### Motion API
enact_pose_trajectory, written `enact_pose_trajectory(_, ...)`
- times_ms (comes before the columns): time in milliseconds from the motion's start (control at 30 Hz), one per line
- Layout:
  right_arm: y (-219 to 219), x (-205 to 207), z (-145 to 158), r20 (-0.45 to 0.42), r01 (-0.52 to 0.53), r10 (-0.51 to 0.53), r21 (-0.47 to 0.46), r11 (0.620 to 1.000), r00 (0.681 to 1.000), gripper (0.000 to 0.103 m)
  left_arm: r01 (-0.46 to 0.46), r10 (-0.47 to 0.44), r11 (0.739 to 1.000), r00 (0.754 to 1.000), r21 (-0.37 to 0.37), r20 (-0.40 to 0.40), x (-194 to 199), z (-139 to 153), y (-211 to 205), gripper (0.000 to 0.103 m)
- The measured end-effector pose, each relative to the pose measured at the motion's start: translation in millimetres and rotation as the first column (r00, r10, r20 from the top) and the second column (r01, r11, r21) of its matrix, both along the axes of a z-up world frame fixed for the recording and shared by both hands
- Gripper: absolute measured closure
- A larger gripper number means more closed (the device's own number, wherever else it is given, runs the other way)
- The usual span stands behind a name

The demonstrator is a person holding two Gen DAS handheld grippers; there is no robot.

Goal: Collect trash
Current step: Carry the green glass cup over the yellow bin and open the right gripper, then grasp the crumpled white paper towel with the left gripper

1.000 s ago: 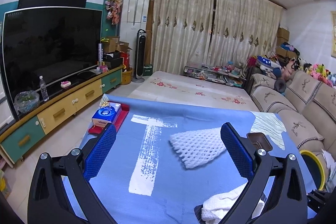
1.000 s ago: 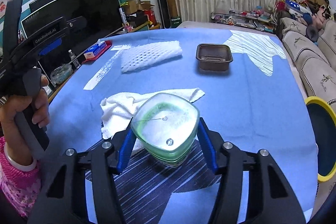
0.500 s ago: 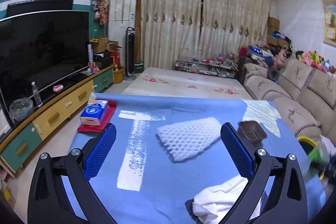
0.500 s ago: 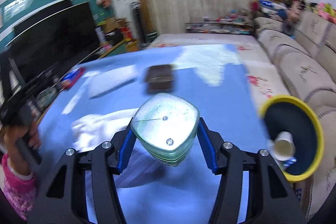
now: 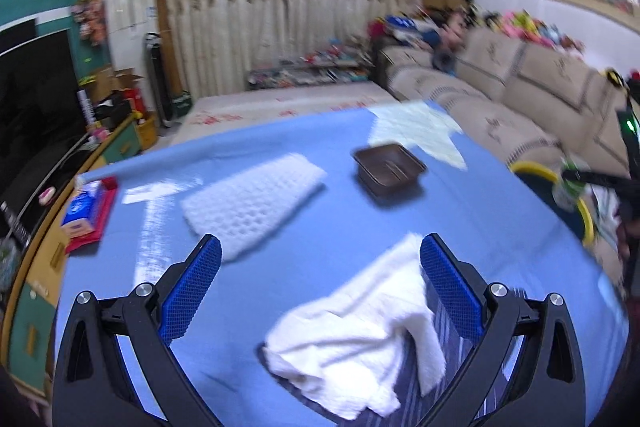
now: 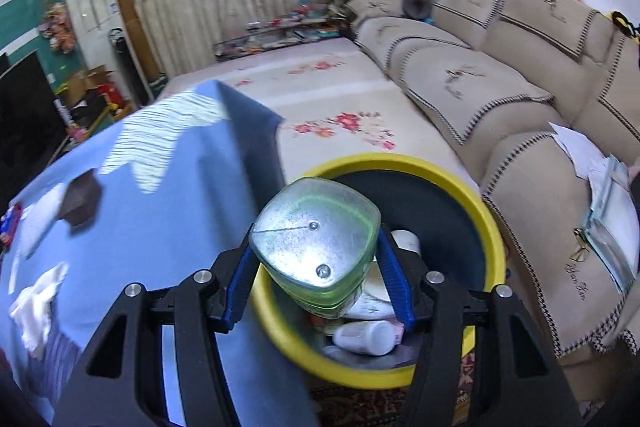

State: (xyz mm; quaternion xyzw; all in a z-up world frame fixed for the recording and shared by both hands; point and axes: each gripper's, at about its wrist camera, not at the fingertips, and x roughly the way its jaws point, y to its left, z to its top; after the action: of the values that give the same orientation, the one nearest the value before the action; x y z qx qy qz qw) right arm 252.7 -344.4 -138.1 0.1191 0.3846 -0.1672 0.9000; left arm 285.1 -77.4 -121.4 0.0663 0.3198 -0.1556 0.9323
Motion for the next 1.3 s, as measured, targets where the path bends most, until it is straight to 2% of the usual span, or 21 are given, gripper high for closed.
enact_pose_trajectory(133,-6.0,5.5,-8.1,-0.016,0.036,-0.036,-0.010,0.999,0.999,0.042,0.047,-0.045,0.999,0.996,0.021,-0.072,5.2,-13.1,-11.7,0.005)
enact_pose_trajectory(600,8.1,-2.8,-3.0,0.006,0.001,-0.001,-0.022,1.000,1.000,0.042,0.086,-0.074,0.996,0.967,0.039,-0.243,22.9,-49.9,-15.1,0.005)
enact_pose_trajectory(700,9.4,-4.8,-2.6,0.008,-0.006,0.006,-0.017,1.000,1.000,0.042,0.109,-0.087,0.992,0.957,0.067,-0.277,23.8,-59.5,-22.2,0.006)
enact_pose_trajectory(767,10.6,-5.9,-1.8,0.011,-0.007,0.007,-0.016,1.000,1.000,0.042,0.118,-0.086,0.987,0.959,0.105,-0.271,21.9,-63.0,-28.4,0.007)
enact_pose_trajectory(833,10.2,-7.8,-0.6,0.016,-0.009,0.009,-0.013,1.000,1.000,0.042,0.124,-0.093,0.987,0.958,0.099,-0.271,21.6,-62.0,-29.8,0.013)
enact_pose_trajectory(933,9.3,-10.2,2.2,0.026,-0.010,0.010,-0.008,1.000,1.000,0.042,0.130,-0.101,0.987,0.960,0.097,-0.260,19.5,-59.9,-31.4,0.028)
enact_pose_trajectory(1000,8.4,-12.5,3.7,0.034,-0.010,0.010,-0.002,1.000,0.999,0.042,0.141,-0.113,0.985,0.961,0.097,-0.252,17.9,-57.7,-33.7,0.048)
enact_pose_trajectory(1033,8.0,-13.5,3.8,0.036,-0.010,0.010,0.001,1.000,0.999,0.042,0.146,-0.118,0.985,0.961,0.097,-0.249,17.4,-56.5,-34.7,0.053)
enact_pose_trajectory(1100,7.9,-16.8,5.1,0.043,-0.013,0.012,0.008,1.000,0.999,0.042,0.144,-0.116,0.985,0.963,0.100,-0.242,17.3,-54.8,-35.9,0.071)
enact_pose_trajectory(1200,6.0,-23.1,7.3,0.052,-0.012,0.011,0.012,1.000,0.999,0.042,0.128,-0.102,0.987,0.965,0.094,-0.243,19.4,-52.1,-33.0,0.084)
enact_pose_trajectory(1300,1.4,-30.4,10.3,0.065,-0.003,0.001,0.020,1.000,0.998,0.042,0.116,-0.095,0.990,0.965,0.074,-0.244,19.6,-47.5,-28.3,0.086)
